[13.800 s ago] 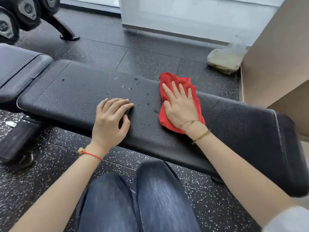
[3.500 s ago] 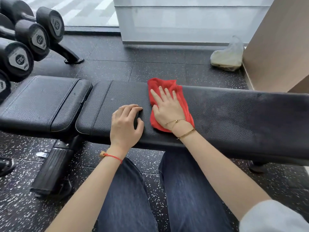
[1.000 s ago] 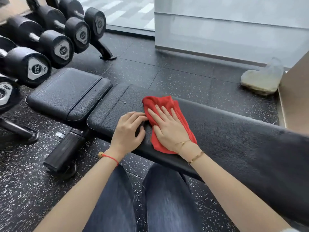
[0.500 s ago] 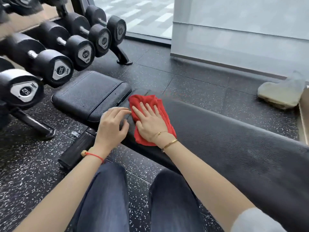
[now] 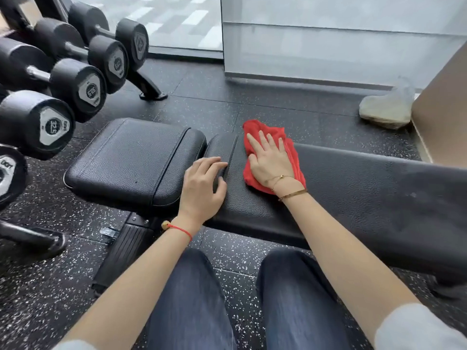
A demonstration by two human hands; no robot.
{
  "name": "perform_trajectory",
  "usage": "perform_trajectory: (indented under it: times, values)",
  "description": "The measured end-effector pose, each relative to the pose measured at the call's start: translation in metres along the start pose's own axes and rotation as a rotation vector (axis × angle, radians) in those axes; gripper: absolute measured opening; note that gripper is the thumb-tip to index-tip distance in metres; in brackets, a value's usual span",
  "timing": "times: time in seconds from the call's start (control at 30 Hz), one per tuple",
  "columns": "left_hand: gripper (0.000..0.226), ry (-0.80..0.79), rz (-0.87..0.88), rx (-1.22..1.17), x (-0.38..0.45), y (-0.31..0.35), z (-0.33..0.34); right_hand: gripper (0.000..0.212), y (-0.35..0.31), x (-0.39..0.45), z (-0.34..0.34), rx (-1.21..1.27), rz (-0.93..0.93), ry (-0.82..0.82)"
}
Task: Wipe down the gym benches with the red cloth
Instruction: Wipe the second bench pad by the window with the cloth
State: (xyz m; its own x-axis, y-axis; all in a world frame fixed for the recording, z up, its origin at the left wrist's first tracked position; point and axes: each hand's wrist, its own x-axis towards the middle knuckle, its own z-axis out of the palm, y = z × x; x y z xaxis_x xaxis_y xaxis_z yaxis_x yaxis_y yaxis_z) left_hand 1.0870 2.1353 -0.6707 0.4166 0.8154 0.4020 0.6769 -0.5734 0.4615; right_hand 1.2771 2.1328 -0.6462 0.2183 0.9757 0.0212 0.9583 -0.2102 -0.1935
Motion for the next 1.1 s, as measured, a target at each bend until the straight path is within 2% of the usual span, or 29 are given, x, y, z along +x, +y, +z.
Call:
perform_trajectory:
  times: [0.17, 0.23, 0.3, 0.4, 0.5, 0.67, 0.8, 0.97, 1.03, 1.1]
  values:
    - [0.038, -0.002, 0.032, -0.028, -0.002, -0.005, 0.001, 0.06, -0.027, -0.069, 0.01, 0.044, -0.124, 0.057]
    - [0.038, -0.006, 0.033, -0.038, -0.002, -0.005, 0.0, 0.06, -0.023, -0.094, 0.009, 0.058, -0.119, 0.052]
    - [0.037, -0.014, 0.039, -0.043, -0.002, -0.004, -0.001, 0.059, -0.007, -0.1, 0.003, 0.051, -0.033, 0.048]
    - [0.037, -0.041, 0.031, -0.037, -0.002, -0.003, -0.004, 0.057, 0.009, -0.08, -0.006, 0.033, 0.191, 0.061]
    - [0.037, -0.053, 0.019, -0.03, -0.002, -0.003, -0.004, 0.057, -0.004, -0.056, -0.006, -0.006, 0.312, 0.075]
    - [0.039, -0.059, 0.023, -0.017, -0.001, -0.004, -0.003, 0.059, -0.049, -0.072, 0.01, -0.008, 0.098, 0.084]
    - [0.038, -0.045, 0.03, -0.013, -0.001, -0.005, -0.002, 0.06, -0.035, -0.105, 0.008, 0.02, 0.041, 0.098]
    - [0.037, -0.028, 0.029, -0.028, -0.002, -0.003, -0.001, 0.058, 0.041, -0.124, -0.009, -0.009, 0.322, 0.151]
    - [0.036, -0.02, 0.03, -0.021, -0.002, -0.004, -0.001, 0.059, 0.048, -0.117, -0.01, -0.041, 0.416, 0.153]
    - [0.037, -0.012, 0.029, -0.018, -0.002, -0.004, 0.002, 0.06, 0.037, -0.107, -0.006, -0.071, 0.428, 0.157]
